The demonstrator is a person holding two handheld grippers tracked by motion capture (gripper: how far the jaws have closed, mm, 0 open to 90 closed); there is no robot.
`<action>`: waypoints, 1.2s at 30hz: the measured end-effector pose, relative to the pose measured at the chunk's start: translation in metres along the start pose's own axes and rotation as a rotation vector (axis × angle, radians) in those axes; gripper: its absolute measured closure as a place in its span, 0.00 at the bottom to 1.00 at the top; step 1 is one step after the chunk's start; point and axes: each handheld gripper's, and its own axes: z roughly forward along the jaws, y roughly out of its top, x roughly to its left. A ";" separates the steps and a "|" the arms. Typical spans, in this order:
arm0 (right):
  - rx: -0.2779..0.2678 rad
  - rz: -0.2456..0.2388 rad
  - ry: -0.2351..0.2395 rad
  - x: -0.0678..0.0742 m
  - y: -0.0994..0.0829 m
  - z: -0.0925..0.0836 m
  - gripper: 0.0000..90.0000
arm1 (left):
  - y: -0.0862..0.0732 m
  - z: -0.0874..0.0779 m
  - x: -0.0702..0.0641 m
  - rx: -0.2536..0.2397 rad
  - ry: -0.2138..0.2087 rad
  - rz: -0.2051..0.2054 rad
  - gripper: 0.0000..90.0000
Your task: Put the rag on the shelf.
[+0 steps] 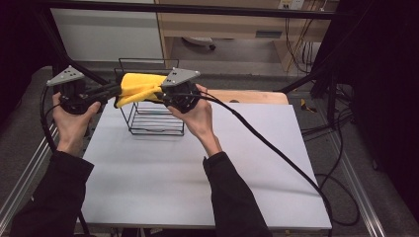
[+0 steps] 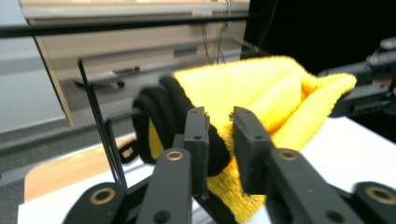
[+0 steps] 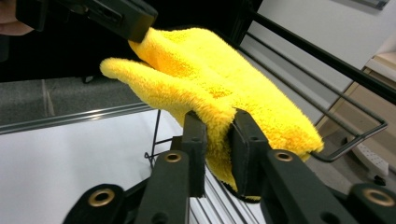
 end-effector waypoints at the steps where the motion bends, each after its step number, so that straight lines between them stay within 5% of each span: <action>1: 0.000 0.001 0.001 0.001 -0.001 0.000 0.80 | -0.001 0.000 0.000 0.007 -0.002 0.003 0.88; 12: -0.037 0.079 0.014 0.001 -0.009 -0.016 0.55 | -0.016 0.004 -0.004 0.043 0.027 0.061 0.90; 15: -0.043 0.149 -0.012 -0.005 -0.014 -0.018 0.52 | -0.020 0.009 -0.006 0.067 0.037 0.081 0.90; 24: 0.027 0.284 -0.067 -0.007 -0.040 0.010 0.62 | -0.028 0.020 -0.007 0.064 0.081 0.114 0.89; 31: 0.013 0.283 -0.091 -0.005 -0.049 0.023 0.87 | -0.038 0.029 -0.001 0.064 0.087 0.055 0.85; 36: 0.015 0.283 -0.092 -0.007 -0.050 0.022 0.89 | -0.042 0.029 0.003 0.064 0.077 0.021 0.78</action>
